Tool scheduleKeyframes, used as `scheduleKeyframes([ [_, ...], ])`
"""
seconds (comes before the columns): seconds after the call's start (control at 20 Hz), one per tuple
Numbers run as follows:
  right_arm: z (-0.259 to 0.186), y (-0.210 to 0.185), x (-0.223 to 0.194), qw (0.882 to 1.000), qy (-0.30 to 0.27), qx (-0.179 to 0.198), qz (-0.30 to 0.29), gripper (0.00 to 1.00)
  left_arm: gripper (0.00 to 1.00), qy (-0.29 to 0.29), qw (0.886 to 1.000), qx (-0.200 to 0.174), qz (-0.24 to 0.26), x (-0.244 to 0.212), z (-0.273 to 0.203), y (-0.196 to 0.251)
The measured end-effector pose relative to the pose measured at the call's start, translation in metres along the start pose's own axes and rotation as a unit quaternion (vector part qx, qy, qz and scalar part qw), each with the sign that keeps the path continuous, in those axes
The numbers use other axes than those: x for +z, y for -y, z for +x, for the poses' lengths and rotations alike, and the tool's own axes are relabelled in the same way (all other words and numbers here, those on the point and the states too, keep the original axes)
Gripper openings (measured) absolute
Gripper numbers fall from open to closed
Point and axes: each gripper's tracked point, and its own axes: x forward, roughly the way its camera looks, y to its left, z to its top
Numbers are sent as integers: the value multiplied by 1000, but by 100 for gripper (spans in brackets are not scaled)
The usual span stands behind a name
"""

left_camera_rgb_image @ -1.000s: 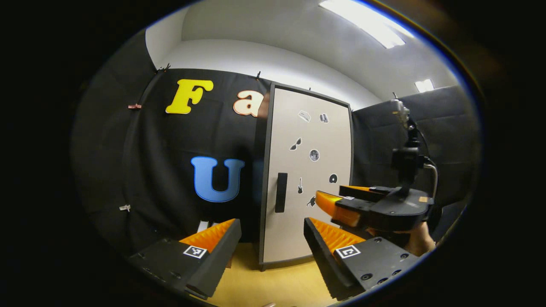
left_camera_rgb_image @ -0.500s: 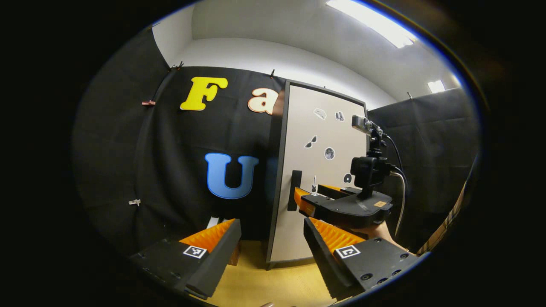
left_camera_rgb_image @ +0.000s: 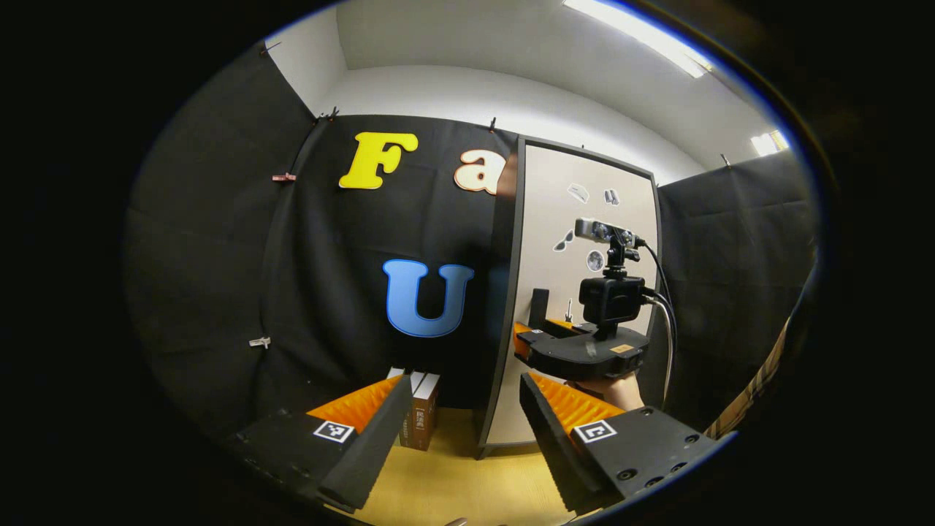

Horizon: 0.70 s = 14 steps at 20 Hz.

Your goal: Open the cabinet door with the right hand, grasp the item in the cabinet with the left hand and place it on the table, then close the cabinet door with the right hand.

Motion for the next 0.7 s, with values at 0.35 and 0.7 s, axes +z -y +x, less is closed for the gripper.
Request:
scheduleKeyframes([
  [0.35, 7, 3, -2, 1000, 4, -27, 8, 37, 93, -3, 1000, 21, -17, -2, -14, -13],
  [0.7, 3, 3, -1, 1000, -1, -19, 19, 23, 93, -3, 1000, 22, -16, -2, -24, -17],
])
